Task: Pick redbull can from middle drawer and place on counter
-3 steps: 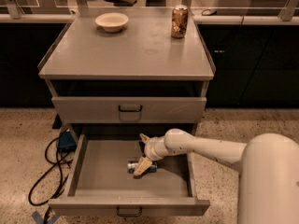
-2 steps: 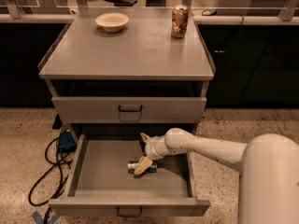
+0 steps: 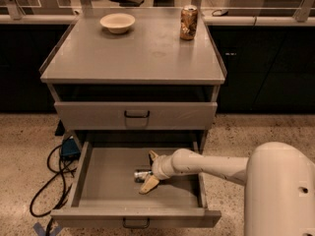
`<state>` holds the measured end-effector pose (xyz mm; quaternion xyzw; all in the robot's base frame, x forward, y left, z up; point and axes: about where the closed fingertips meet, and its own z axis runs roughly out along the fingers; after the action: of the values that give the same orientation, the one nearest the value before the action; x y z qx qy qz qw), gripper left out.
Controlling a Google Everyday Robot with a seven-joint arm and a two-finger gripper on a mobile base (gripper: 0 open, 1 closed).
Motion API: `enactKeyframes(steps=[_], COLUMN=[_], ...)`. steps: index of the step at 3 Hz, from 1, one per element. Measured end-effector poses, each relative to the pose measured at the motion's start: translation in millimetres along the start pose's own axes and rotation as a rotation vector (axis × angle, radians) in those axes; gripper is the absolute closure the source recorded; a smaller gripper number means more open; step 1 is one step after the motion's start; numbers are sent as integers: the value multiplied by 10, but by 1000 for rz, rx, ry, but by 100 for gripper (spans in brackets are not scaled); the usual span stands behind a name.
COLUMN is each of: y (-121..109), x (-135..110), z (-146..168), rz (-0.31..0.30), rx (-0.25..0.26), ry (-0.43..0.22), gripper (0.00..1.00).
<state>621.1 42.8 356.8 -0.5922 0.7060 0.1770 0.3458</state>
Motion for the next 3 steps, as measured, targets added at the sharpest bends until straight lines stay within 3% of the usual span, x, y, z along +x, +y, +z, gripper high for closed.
enactKeyframes(steps=[1,3], y=[1,2], x=[4,4], z=[7,8], rz=[1,1], rx=[1,1], ry=[-1,-1], gripper=[0,42])
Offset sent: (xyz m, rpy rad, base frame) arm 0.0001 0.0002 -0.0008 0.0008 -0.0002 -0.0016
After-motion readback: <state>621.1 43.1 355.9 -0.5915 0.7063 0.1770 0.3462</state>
